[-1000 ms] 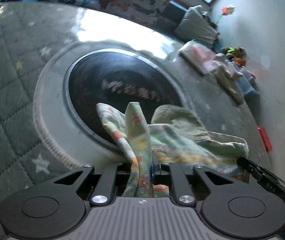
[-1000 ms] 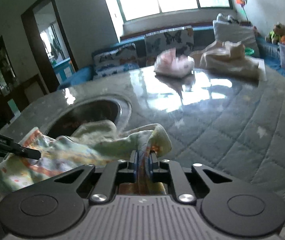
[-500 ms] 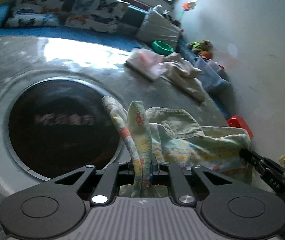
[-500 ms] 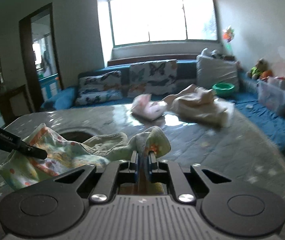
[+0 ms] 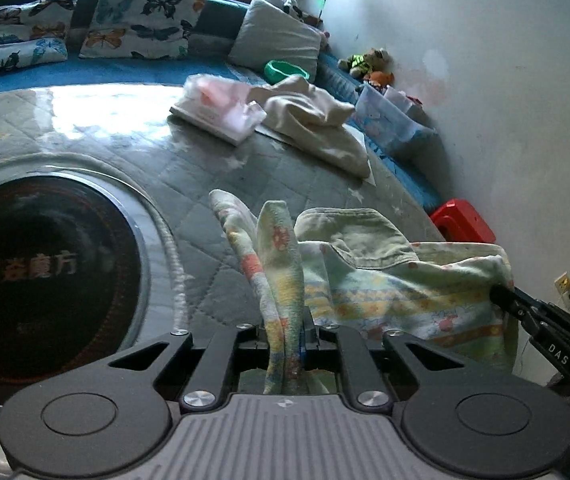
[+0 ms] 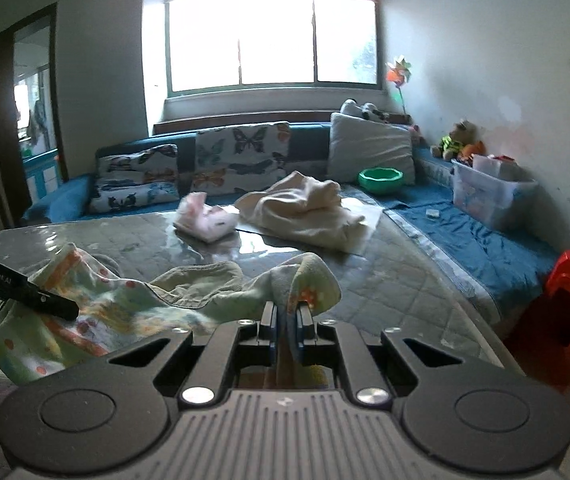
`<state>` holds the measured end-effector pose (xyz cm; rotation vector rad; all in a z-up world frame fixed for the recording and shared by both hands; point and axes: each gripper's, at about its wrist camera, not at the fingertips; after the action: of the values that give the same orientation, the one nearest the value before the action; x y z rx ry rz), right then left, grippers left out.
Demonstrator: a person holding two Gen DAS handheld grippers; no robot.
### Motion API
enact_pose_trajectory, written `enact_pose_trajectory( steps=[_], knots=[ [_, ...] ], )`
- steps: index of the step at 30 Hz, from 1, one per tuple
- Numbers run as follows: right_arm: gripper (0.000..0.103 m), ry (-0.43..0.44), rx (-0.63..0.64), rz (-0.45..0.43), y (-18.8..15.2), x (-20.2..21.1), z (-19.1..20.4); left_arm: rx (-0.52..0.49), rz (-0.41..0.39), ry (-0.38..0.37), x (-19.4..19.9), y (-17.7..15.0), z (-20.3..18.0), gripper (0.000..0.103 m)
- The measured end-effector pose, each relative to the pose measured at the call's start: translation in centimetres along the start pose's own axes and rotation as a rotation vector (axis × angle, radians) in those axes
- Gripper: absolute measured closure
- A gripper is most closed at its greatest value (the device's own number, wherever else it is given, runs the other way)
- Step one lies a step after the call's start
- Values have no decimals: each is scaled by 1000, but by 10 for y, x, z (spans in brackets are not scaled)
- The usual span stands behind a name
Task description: Fold clothes
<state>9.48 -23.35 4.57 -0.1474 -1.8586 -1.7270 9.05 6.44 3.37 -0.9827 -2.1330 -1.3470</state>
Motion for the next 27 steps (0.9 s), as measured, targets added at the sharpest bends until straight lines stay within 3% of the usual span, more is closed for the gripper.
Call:
enact_pose_trajectory(
  steps=[9,19,27],
  knots=[
    [95,-18,-43,32,-18,-7,-14,-22,38,15,-17,-1,-7,92],
    [95,-11,-51,-2,-10,3,-16,-94,-5,62,-6,7,-25,92],
    [95,-22,-86,51,-26,-8,-18,-112,11,95,-15,4,-21,91]
  ],
)
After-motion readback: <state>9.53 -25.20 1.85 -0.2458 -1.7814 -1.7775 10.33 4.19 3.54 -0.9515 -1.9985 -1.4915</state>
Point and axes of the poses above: each gripper's, at about its wrist camera, not at the fingertips, and x roughly against the way its jaws point, z to its left, y to its top, and after that the axes turned 3 degrees about -y, right-handed
